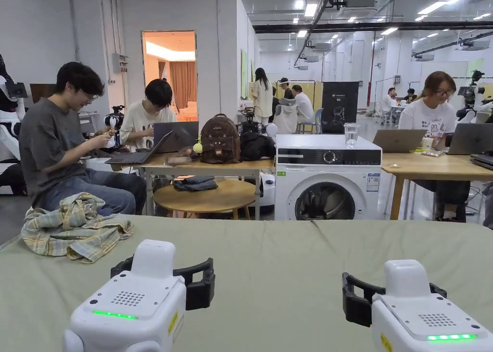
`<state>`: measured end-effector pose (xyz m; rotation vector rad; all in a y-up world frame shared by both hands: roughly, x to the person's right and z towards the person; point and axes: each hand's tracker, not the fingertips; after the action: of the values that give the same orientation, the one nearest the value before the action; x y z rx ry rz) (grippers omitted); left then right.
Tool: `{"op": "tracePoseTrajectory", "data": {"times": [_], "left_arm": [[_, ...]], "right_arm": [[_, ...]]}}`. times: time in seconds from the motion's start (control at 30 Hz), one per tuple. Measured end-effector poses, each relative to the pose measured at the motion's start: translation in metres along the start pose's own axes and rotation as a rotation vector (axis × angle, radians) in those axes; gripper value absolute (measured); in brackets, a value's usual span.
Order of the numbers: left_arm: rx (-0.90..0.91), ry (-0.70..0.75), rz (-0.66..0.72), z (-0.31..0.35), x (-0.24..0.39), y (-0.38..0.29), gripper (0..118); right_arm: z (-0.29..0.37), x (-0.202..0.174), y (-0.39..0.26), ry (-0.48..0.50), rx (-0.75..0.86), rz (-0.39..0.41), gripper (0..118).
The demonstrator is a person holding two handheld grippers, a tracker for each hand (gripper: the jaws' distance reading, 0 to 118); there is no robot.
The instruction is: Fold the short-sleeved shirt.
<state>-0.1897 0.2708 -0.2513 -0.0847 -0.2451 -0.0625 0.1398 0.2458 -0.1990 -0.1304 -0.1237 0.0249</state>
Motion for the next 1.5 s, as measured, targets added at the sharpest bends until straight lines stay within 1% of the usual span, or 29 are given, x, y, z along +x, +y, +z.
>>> {"op": "tracePoseTrajectory", "data": {"times": [0.1, 0.2, 0.27, 0.33, 0.4, 0.47, 0.57, 0.63, 0.7, 0.77, 0.87, 0.97, 1.07, 1.1, 1.13, 1.17, 1.3, 1.37, 1.43, 1.5], "left_arm": [[-0.004, 0.015, 0.01, 0.0, -0.002, 0.0, 99], [-0.01, 0.019, 0.015, 0.0, -0.004, 0.001, 99], [-0.003, 0.023, 0.017, 0.001, -0.005, 0.002, 99], [0.003, 0.022, 0.024, 0.003, -0.006, 0.003, 99], [0.003, 0.014, 0.037, 0.005, -0.007, 0.006, 99], [0.006, 0.009, 0.048, 0.006, -0.008, 0.008, 99], [-0.002, 0.012, 0.056, 0.006, -0.011, 0.009, 99], [-0.005, 0.015, 0.062, 0.008, -0.014, 0.009, 99], [-0.001, 0.02, 0.062, 0.01, -0.015, 0.009, 99], [0.0, 0.019, 0.06, 0.012, -0.017, 0.009, 99], [-0.002, 0.019, 0.065, 0.012, -0.017, 0.01, 99], [-0.005, 0.015, 0.074, 0.012, -0.018, 0.01, 99], [-0.005, 0.011, 0.07, 0.013, -0.017, 0.009, 99], [-0.004, 0.012, 0.062, 0.013, -0.015, 0.009, 99], [-0.002, 0.012, 0.056, 0.014, -0.014, 0.008, 99], [-0.001, 0.012, 0.054, 0.014, -0.014, 0.008, 99], [-0.007, -0.003, 0.058, 0.012, -0.011, 0.007, 99], [-0.005, -0.003, 0.051, 0.011, -0.01, 0.007, 99], [-0.006, -0.004, 0.052, 0.01, -0.009, 0.007, 99], [-0.01, -0.006, 0.063, 0.01, -0.009, 0.007, 99]], "right_arm": [[0.004, -0.002, 0.002, -0.01, 0.01, -0.012, 86], [0.007, -0.004, 0.006, -0.012, 0.018, -0.004, 86], [0.004, -0.007, 0.009, -0.029, 0.008, 0.019, 86], [0.004, -0.013, 0.011, -0.094, -0.005, 0.06, 86], [0.004, -0.019, 0.011, -0.11, 0.004, 0.066, 86], [0.008, -0.018, 0.013, -0.09, 0.004, 0.049, 86], [0.01, -0.013, 0.018, -0.031, -0.032, -0.044, 86], [0.009, -0.009, 0.019, -0.044, -0.038, -0.115, 86], [0.006, -0.006, 0.022, -0.078, -0.08, -0.131, 86], [0.004, -0.004, 0.023, -0.085, -0.097, -0.128, 86], [-0.004, 0.0, 0.019, -0.086, -0.13, -0.15, 86], [0.001, 0.0, 0.018, -0.056, -0.156, -0.16, 86], [0.002, 0.004, 0.016, 0.038, -0.163, -0.162, 86], [0.002, 0.005, 0.015, 0.037, -0.143, -0.176, 84], [0.002, 0.004, 0.015, 0.023, -0.141, -0.183, 79], [0.0, 0.003, 0.017, -0.001, -0.149, -0.188, 77], [0.001, 0.007, 0.014, 0.021, -0.127, -0.206, 80], [0.003, 0.006, 0.014, 0.007, -0.113, -0.198, 80], [0.002, 0.005, 0.013, -0.031, -0.095, -0.147, 80], [0.004, 0.0, 0.012, -0.098, -0.087, -0.088, 80]]}}
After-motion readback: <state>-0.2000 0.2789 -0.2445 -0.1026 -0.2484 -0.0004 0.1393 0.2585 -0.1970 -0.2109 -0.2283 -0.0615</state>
